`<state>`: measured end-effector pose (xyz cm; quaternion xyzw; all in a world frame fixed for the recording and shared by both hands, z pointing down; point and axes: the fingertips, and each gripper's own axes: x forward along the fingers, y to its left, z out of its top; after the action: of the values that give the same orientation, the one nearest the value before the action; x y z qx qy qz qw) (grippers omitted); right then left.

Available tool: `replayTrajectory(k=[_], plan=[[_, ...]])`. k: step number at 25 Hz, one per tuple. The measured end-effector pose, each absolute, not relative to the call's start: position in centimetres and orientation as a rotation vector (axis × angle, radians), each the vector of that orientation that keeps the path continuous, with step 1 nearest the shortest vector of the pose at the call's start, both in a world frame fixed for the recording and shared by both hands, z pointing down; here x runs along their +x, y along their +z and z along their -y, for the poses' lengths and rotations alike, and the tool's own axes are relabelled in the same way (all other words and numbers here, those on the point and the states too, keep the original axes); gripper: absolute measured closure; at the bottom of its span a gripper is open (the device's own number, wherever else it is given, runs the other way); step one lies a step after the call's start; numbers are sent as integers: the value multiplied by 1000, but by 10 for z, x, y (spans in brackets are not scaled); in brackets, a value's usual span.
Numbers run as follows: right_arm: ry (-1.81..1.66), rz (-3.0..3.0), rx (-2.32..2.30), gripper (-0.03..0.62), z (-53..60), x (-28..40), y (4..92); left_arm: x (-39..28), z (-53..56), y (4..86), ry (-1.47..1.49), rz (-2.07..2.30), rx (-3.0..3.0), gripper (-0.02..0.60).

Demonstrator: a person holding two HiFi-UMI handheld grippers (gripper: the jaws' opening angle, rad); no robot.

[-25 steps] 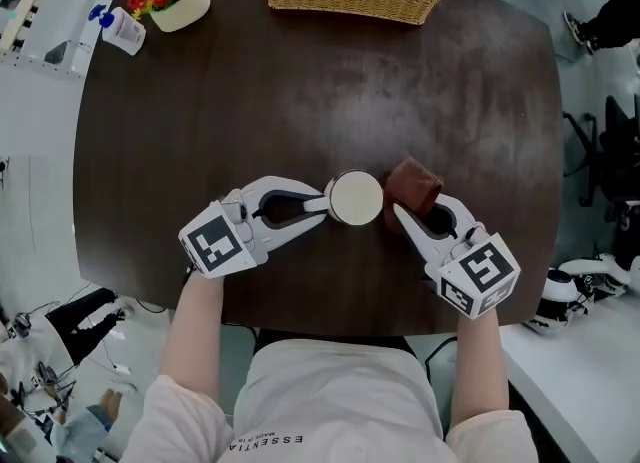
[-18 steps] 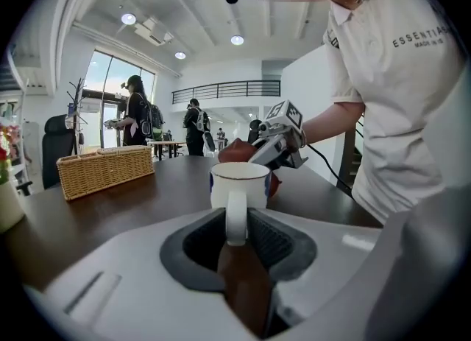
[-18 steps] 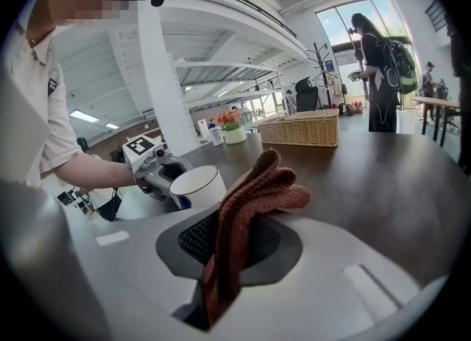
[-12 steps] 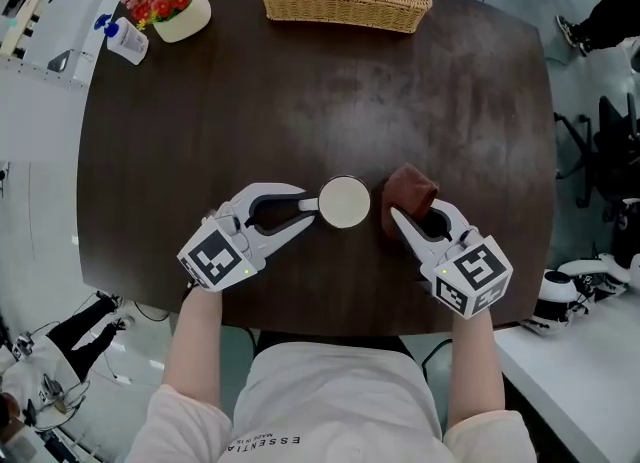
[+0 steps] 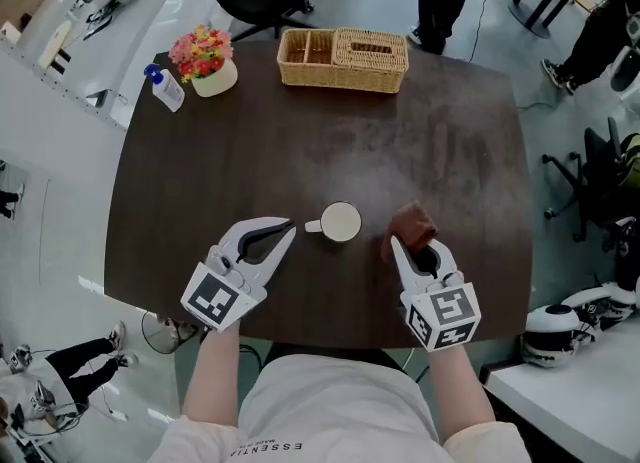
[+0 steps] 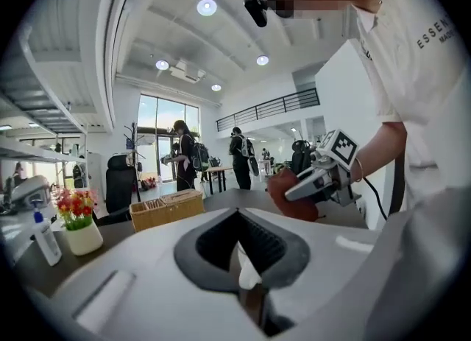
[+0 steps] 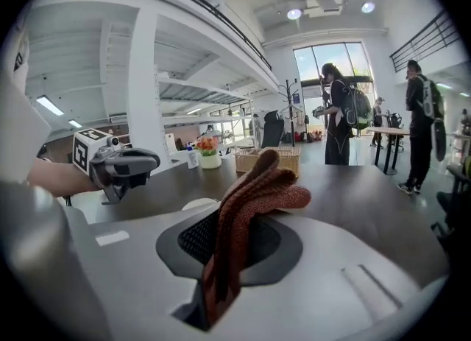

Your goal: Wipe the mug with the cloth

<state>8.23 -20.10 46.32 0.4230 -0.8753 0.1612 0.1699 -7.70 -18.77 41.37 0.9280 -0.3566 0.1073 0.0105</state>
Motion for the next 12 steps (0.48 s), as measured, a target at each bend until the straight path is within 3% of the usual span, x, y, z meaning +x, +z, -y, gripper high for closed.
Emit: replayTrajectory(k=[6, 12], plan=[[344, 2560, 1200, 513, 165, 91, 414, -71, 154, 343, 178, 1296, 2841, 581], [172, 2568, 1333, 514, 120, 100, 371, -76, 107, 322, 142, 1394, 2784, 581]])
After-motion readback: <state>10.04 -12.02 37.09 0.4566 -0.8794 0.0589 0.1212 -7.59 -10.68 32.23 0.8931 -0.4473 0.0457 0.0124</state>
